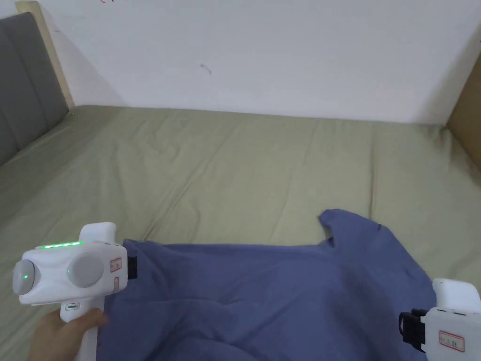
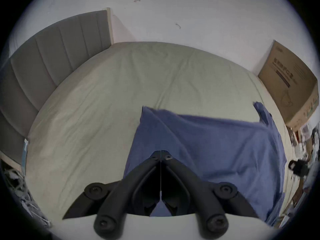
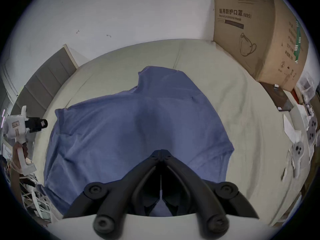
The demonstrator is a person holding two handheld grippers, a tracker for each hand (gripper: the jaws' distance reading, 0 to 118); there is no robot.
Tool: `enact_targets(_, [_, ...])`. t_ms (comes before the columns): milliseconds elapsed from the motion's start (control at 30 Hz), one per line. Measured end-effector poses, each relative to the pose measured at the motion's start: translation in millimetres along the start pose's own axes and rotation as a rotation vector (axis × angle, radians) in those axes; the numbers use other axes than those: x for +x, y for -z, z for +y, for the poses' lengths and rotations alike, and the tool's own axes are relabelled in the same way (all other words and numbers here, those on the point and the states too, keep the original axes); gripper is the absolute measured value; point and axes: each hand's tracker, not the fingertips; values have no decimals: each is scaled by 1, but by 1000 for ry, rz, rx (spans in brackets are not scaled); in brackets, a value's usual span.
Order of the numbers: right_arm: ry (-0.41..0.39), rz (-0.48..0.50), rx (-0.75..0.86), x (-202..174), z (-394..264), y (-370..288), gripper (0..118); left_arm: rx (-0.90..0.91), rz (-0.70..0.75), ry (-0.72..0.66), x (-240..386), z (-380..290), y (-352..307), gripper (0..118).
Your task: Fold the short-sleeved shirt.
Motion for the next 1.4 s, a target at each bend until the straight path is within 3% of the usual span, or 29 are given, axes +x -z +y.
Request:
enact_targets(133, [14, 4, 1, 2, 2, 9, 0, -16, -13, -28, -1, 27, 28, 81])
enact_targets(300, [-12, -6, -14, 2, -5, 12, 0, -6, 33, -34, -4, 60, 68, 80])
enact_targets(500, [11, 2, -12, 5, -10, 15, 0, -220, 50, 46, 5, 47, 128, 71])
enact_targets(533, [18, 4, -14, 6, -11, 17, 0, -82, 41, 62, 6, 43, 119, 67])
enact_targets(600, [23, 4, -24, 9, -12, 20, 0, -90, 49, 42, 9, 43, 108, 64])
enact_targets(700, [28, 2, -38, 13, -14, 22, 0, -60, 60, 103, 11, 39, 104, 6])
enact_targets(733, [30, 1, -36, 16, -14, 22, 0, -65, 53, 105, 11, 39, 104, 2])
enact_targets(967, [107, 75, 30, 45, 39, 26, 0, -52, -1, 93, 5, 50, 84, 2])
enact_targets(1000, [90, 97, 54, 48, 55, 26, 0, -45, 1, 91, 5, 51, 80, 2])
enact_targets(1100, [38, 95, 11, 58, 98, 49, 70, -31, -8, 97, 5, 53, 72, 2])
enact_targets(1233, [53, 51, -5, 72, 126, 85, 70, -17, -38, 93, 1, 56, 67, 2])
enact_targets(1333, [57, 83, -53, 84, 127, 117, 70, -17, -45, 87, -1, 57, 67, 2])
enact_targets(1400, [-6, 2, -120, 76, 117, 129, 70, -20, -47, 82, -3, 57, 66, 2])
